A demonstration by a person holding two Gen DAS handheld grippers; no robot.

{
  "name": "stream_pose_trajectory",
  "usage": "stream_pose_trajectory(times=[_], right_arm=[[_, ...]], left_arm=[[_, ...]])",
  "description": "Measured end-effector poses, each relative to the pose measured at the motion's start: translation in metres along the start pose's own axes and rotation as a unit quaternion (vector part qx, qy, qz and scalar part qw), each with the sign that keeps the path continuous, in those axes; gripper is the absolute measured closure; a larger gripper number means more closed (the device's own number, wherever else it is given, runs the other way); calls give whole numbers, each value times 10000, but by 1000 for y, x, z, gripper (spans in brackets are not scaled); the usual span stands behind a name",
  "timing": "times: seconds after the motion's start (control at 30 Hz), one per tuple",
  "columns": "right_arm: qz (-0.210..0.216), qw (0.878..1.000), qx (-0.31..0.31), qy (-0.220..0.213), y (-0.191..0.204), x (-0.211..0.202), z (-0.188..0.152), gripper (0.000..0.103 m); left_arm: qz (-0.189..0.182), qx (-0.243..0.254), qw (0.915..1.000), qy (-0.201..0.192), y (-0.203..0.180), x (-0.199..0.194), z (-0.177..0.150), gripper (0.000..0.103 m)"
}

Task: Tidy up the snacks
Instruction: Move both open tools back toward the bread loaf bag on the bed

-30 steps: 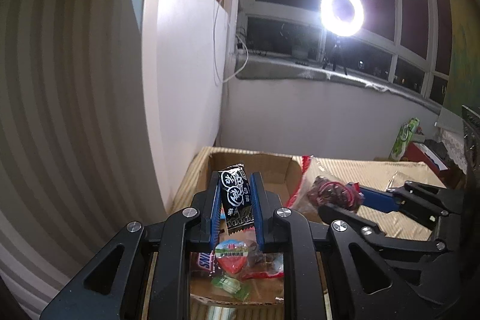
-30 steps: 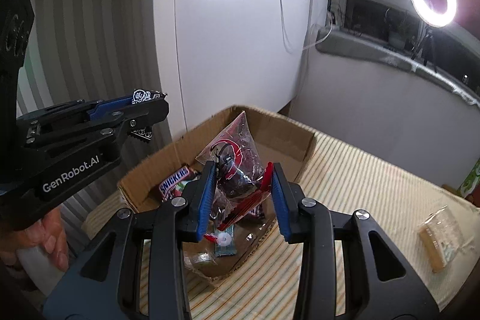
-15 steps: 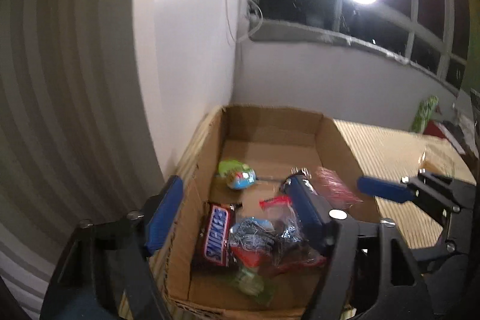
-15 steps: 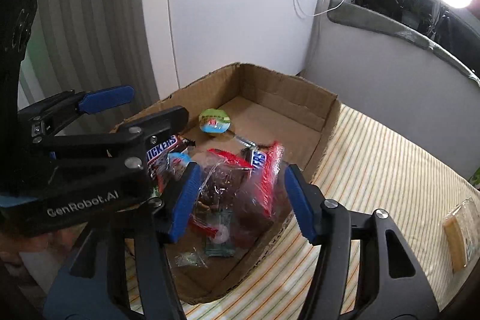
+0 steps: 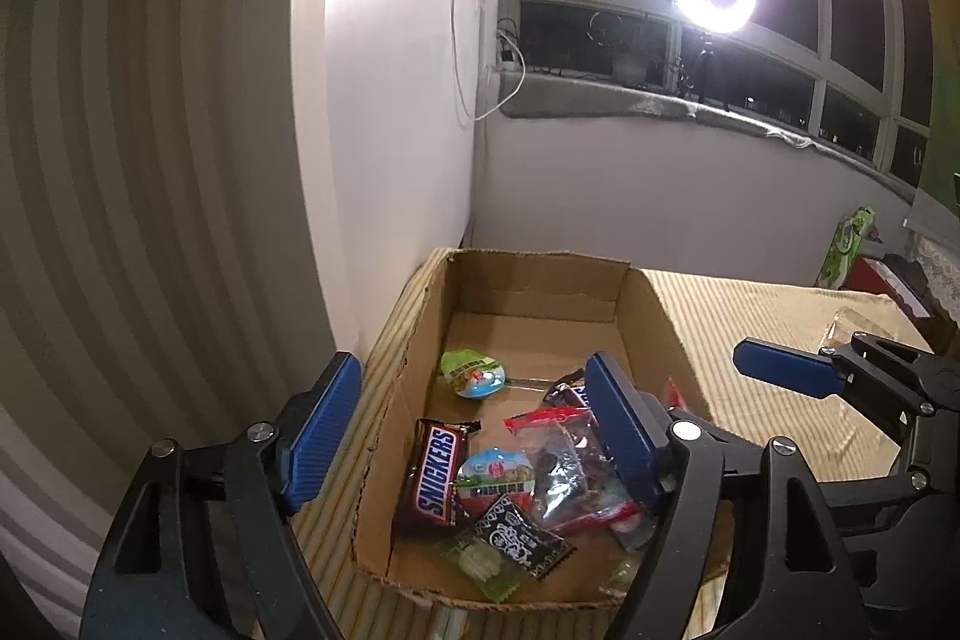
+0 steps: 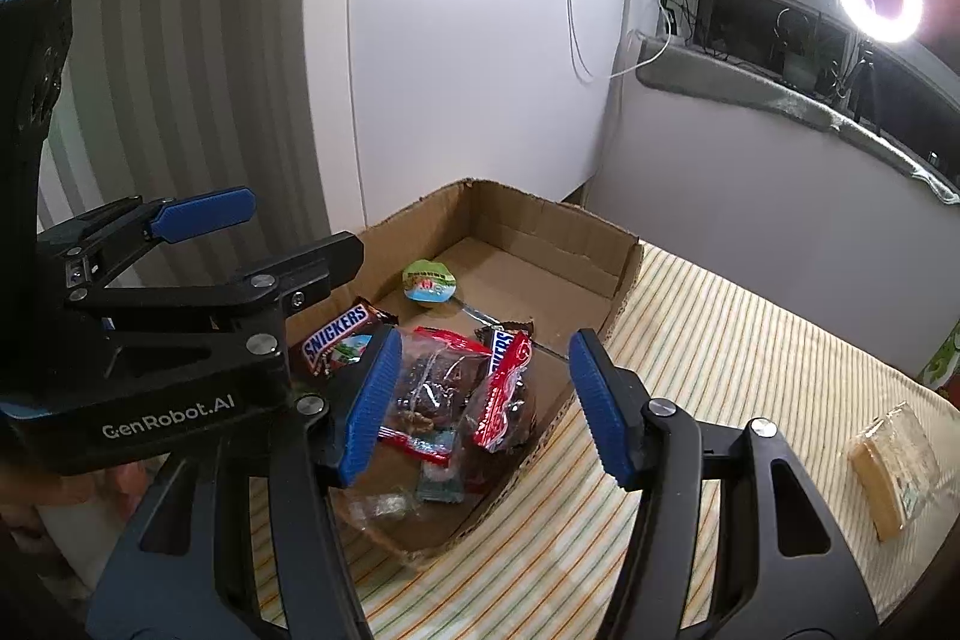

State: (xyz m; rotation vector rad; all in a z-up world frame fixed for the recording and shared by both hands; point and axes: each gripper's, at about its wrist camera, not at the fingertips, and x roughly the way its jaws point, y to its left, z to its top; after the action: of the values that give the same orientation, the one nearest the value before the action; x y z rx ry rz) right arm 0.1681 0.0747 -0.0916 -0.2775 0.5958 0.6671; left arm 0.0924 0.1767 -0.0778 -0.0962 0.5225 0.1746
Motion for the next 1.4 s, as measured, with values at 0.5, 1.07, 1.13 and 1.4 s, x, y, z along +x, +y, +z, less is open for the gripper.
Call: stream_pose_trajectory(times=[0.5,1.07,1.13,1.4], right_arm=[[-228,9968,709,-294,-74,-50,-41,42],[-1727,9633,2032,-289,-228,-157,-139,42],[-1725,9633,2031,-315,-228,-160,-139,42],[-1813,9627,1996,-210,-240,-152,-142,39]], left_arm=[[-49,518,9986,-9,-60,-9,8,25],[-1309,1626,9778,175,-240,-6,-9,24],[-1327,1676,9768,164,-244,-8,-11,24],[-1317,1684,9768,146,-257,-8,-8,24]])
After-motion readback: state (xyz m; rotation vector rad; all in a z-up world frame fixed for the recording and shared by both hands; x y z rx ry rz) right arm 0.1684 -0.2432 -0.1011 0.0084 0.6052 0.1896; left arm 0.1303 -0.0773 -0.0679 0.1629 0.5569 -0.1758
